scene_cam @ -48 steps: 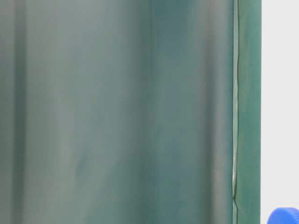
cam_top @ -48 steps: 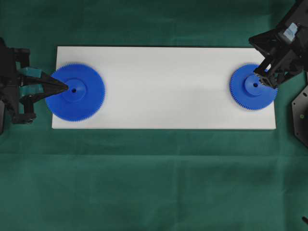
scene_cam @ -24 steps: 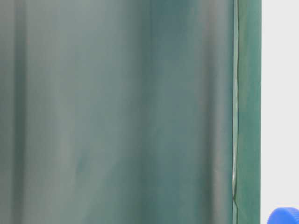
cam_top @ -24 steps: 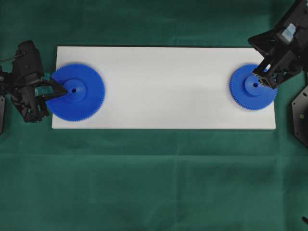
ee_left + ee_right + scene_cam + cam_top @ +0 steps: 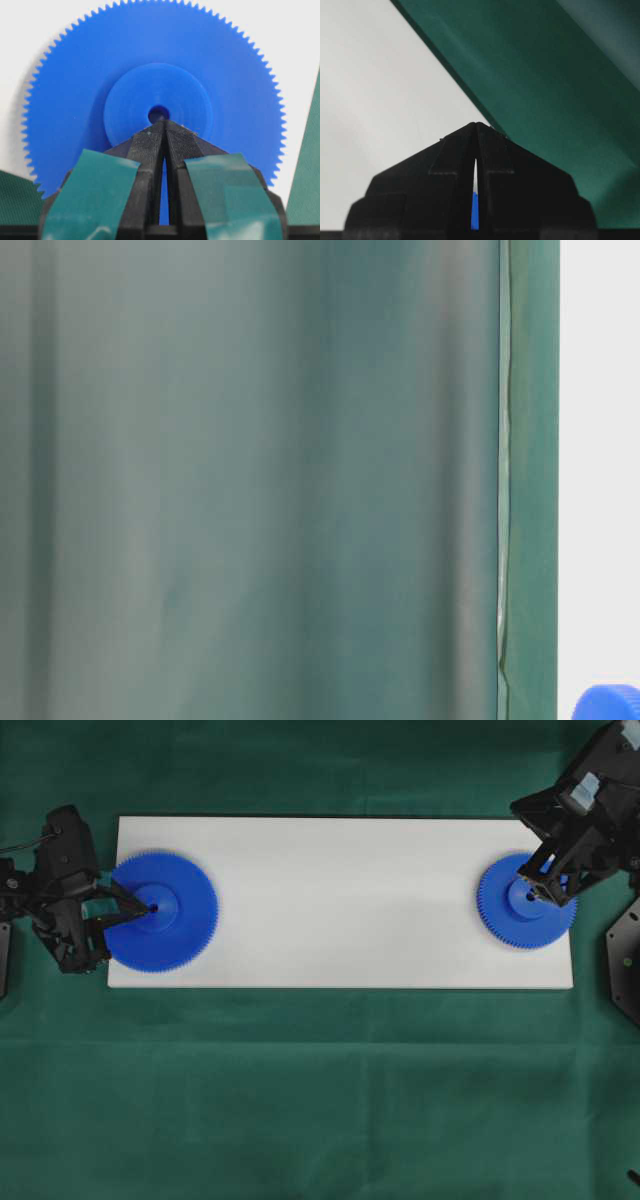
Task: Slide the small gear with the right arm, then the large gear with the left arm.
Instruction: 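Lower the left gripper tip onto the hub of the large blue gear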
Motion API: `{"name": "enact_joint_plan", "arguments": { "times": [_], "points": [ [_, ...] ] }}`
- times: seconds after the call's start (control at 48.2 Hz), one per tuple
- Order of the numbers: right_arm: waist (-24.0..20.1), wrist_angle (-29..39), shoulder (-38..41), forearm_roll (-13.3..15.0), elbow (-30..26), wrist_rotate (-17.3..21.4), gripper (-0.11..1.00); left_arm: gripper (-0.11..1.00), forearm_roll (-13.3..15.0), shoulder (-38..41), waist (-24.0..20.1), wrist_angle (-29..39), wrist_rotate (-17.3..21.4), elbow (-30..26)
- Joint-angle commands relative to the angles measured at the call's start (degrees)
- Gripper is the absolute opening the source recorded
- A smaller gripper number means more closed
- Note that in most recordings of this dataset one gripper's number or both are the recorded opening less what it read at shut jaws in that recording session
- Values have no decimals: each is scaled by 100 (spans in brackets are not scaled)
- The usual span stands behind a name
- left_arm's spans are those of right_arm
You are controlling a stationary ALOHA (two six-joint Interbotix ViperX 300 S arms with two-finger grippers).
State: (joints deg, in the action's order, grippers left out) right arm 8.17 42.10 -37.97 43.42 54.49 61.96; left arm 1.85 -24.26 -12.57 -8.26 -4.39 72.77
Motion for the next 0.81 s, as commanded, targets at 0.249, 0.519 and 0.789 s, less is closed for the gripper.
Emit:
{"name": "enact_joint_plan", "arguments": {
  "times": [0.249, 0.519, 0.789],
  "points": [
    [-9, -26, 9, 26, -149, 9, 50, 0, -9, 624, -105, -387, 9, -229],
    [-9, -26, 9, 26, -149, 9, 50, 0, -9, 791, -105, -387, 9, -237],
    [-9, -26, 9, 35, -149, 9, 50, 0, 0, 940, -114, 237, -18, -229]
  ]
}}
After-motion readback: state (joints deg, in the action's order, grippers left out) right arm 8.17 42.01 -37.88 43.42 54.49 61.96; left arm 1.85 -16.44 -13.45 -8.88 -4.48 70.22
